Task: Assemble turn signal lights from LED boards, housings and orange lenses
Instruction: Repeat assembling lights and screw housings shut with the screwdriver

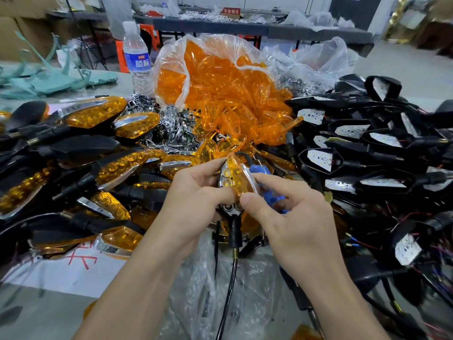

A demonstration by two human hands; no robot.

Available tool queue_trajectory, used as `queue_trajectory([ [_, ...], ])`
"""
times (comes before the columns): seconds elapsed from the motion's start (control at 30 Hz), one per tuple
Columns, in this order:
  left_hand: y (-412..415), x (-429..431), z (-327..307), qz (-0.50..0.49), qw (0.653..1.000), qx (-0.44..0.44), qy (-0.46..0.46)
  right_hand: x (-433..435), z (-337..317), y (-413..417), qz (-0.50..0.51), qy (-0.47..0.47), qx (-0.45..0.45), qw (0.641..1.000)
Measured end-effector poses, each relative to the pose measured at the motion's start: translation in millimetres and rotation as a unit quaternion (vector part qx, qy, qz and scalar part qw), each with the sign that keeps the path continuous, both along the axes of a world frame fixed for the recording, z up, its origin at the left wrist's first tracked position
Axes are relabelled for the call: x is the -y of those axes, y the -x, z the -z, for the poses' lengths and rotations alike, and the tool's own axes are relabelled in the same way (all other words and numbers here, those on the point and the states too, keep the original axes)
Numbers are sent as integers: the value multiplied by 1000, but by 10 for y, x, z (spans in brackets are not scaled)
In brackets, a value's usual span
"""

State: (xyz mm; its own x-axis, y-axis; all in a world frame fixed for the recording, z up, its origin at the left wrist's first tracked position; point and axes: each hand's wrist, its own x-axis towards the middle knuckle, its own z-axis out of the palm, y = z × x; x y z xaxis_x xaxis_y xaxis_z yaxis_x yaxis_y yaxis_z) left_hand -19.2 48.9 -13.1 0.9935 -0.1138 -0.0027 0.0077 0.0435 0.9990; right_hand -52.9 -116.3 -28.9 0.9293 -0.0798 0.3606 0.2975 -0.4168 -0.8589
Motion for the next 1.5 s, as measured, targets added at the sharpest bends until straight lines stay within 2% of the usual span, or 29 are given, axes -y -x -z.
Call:
queue_trajectory([
  [0.2, -2, 2, -8, 19, 999, 21, 18, -17, -15, 13, -86, -94, -8, 992],
  [0.3, -7, 11, 6, -14, 999, 31, 3, 25, -30, -4, -83, -142, 14, 986],
  [0.43, -28, 28, 55, -50, 998, 34, -15, -40, 10, 46, -78, -160, 16, 984],
  [0.53, -29, 39, 57, -43, 999, 27, 12, -125, 73, 72, -49, -132, 12, 990],
  [0.63, -35, 6, 26, 10, 997, -24, 78, -154, 76, 86, -10, -118, 18, 993],
  [0.73, -29, -35, 2, 58, 990, -38, 120, -164, 34, 118, 17, -74, 36, 996],
  [1.0, -25, -58, 18, 94, 990, -15, 101, -172, 57, 123, 36, -54, 44, 997],
  [1.13, -26, -82, 38, 87, 993, -3, 80, -186, -23, 130, 8, -53, 43, 998],
  [1.27, -6, -49, 40, 79, 993, -1, 87, -213, 28, 140, 31, -22, 46, 998],
  [1.4, 42, 67, 40, 20, 995, 48, 84, -345, 70, 171, 76, 59, 124, 988],
  [1.5, 22, 90, 51, -33, 990, 34, 132, -416, 69, 169, 113, 77, 151, 979],
])
